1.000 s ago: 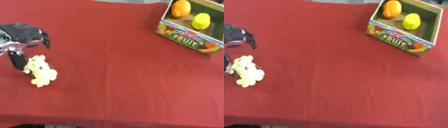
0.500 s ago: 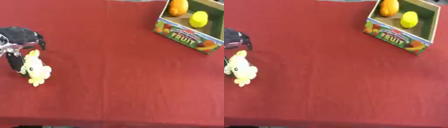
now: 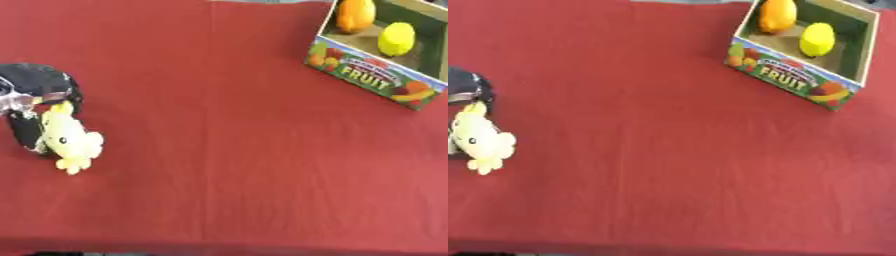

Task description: Pick up the objects with one hand, pass them to the other hand, and then place them into the box on the other side of the table.

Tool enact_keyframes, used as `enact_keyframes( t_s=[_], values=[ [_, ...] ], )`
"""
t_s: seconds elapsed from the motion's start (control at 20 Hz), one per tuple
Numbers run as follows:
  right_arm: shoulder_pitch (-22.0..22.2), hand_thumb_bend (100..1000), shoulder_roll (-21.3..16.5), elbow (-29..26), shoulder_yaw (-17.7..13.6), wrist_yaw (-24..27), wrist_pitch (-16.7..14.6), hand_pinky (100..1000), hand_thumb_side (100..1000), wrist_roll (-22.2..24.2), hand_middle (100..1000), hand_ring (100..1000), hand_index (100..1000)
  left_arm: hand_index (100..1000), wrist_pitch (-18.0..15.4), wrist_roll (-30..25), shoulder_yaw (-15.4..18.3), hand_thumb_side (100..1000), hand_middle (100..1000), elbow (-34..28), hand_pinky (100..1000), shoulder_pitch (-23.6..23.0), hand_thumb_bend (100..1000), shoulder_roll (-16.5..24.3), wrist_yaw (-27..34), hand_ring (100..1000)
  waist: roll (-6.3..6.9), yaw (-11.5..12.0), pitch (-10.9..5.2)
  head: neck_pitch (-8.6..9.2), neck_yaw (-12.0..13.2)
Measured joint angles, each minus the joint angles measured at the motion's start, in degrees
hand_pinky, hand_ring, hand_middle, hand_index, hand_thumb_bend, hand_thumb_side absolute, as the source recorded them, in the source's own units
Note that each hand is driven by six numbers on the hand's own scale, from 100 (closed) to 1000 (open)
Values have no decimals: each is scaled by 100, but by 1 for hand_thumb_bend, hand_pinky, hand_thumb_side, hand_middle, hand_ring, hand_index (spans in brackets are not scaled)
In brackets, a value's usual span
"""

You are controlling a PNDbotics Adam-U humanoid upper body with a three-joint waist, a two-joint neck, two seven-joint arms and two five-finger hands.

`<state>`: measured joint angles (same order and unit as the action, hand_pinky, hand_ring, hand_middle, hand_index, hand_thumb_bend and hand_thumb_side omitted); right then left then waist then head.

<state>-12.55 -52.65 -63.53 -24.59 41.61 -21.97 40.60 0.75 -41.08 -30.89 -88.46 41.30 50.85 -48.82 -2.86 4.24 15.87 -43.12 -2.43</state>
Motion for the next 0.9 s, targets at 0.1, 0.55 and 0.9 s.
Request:
enact_keyframes(
  t_s=[0.1, 0.55, 0.9],
  values=[
    [4, 100, 0, 0, 1, 0, -14, 891, 586, 19, 656, 1000, 875, 597, 56, -48, 8, 100, 589, 15, 700, 0, 462, 0, 36, 671, 0, 1, 0, 0, 1],
    [50, 100, 0, 18, 35, 0, -52, 893, 582, 56, 658, 1000, 876, 590, 442, -226, 37, 100, 562, -223, 680, -16, 428, 28, 424, 644, 6, 17, -16, -4, 8],
    [78, 100, -2, 24, 65, 2, -72, 893, 579, 73, 658, 1000, 876, 591, 822, -500, 150, 100, 551, -761, 669, -28, 403, 218, 741, 633, 19, 46, -62, -4, 10]
  ],
)
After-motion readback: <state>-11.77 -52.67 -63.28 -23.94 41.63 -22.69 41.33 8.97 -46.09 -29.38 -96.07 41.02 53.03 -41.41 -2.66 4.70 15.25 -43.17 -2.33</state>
